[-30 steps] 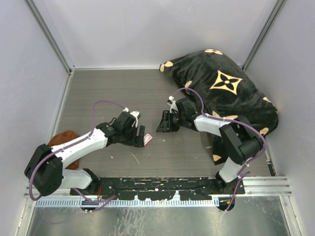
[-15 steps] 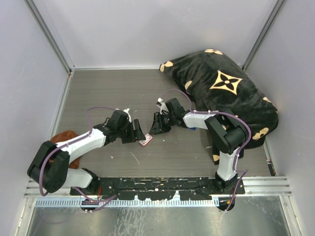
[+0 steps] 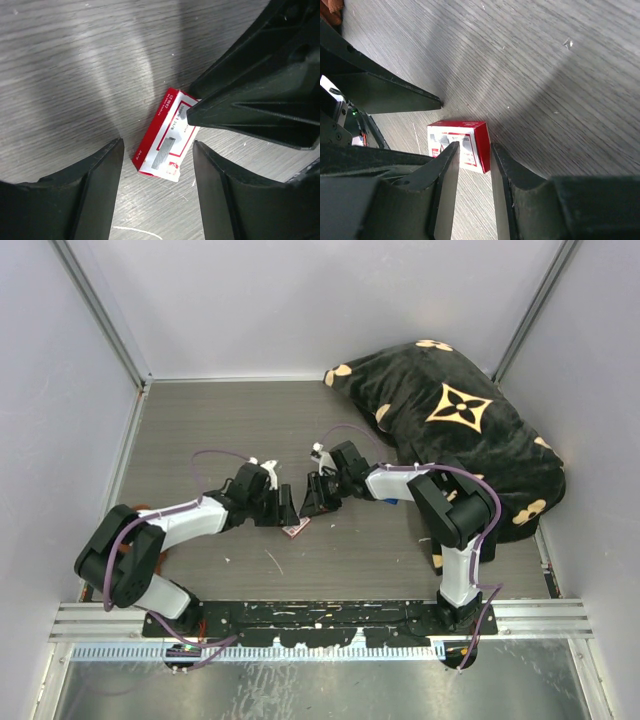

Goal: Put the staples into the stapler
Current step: Open the staple box at the center of the board.

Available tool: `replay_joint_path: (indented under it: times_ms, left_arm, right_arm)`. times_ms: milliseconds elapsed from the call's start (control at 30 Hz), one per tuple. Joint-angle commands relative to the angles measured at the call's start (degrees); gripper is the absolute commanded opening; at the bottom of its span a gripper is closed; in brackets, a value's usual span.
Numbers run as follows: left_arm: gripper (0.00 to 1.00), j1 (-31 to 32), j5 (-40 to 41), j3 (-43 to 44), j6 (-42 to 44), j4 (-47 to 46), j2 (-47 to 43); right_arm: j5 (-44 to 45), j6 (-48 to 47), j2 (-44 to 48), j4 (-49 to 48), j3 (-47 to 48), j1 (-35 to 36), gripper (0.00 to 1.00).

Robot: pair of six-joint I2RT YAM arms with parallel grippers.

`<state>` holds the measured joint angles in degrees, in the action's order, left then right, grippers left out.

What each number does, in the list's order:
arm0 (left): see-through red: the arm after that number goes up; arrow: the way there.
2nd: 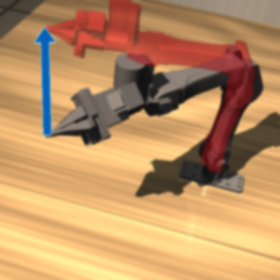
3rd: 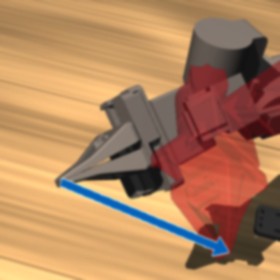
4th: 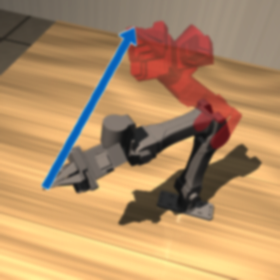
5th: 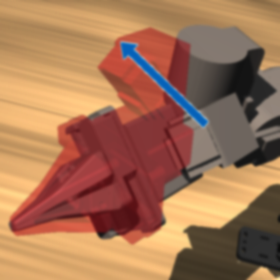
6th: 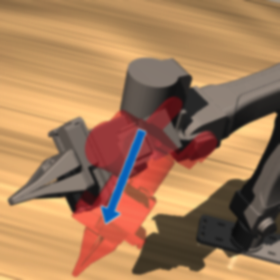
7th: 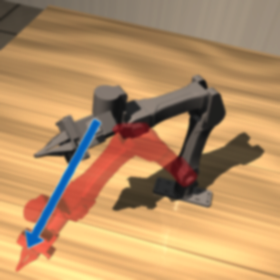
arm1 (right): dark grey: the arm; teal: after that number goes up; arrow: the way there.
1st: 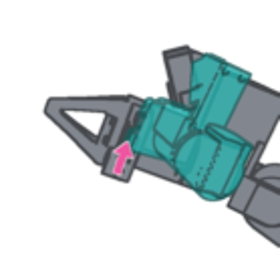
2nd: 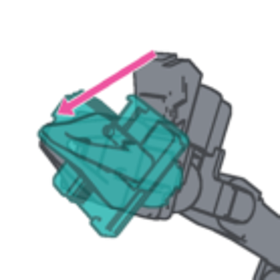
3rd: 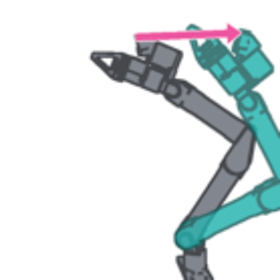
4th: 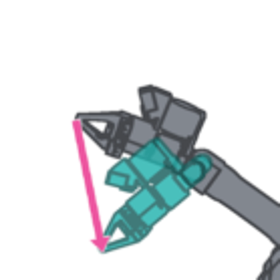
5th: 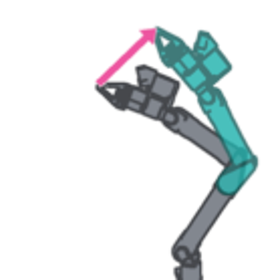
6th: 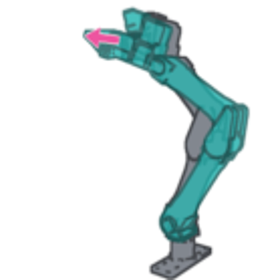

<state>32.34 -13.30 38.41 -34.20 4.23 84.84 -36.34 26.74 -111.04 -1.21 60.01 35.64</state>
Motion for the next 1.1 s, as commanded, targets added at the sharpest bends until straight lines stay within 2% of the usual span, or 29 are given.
replay_joint_path:
  times_ms: [0,133,267,467,767,1067]
  left_arm:
    - [0.61,2.89,2.41,1.47,8.96,-1.96,0.73]
    - [0.64,6.46,7.58,2.55,13.31,0.07,0.96]
    - [0.61,8.05,11.89,2.38,15.7,0.89,1.01]
    - [0.57,10.57,13.55,2.13,18.86,1.14,2.39]
    - [0.39,12.63,14.99,2.04,20.17,1.08,4.72]
    - [0.39,13.95,14.39,2.04,20.27,-0.2,5.76]
  right_arm:
    - [-0.93,-1.34,-0.03,-0.73,1.91,0.26,0.36]
    - [-1.01,-1.14,-0.01,-0.42,1.7,0.31,0.33]
    - [-1.09,-0.7,-0.13,-0.41,1.58,0.31,0.31]
    - [-3.01,0.57,-0.99,-0.75,2.24,0.31,0.29]
    - [-8.27,4.67,-1.81,-3.41,2.05,0.26,0.28]
    - [-11.03,8.31,-3.56,-6.16,1.34,0.29,0.29]
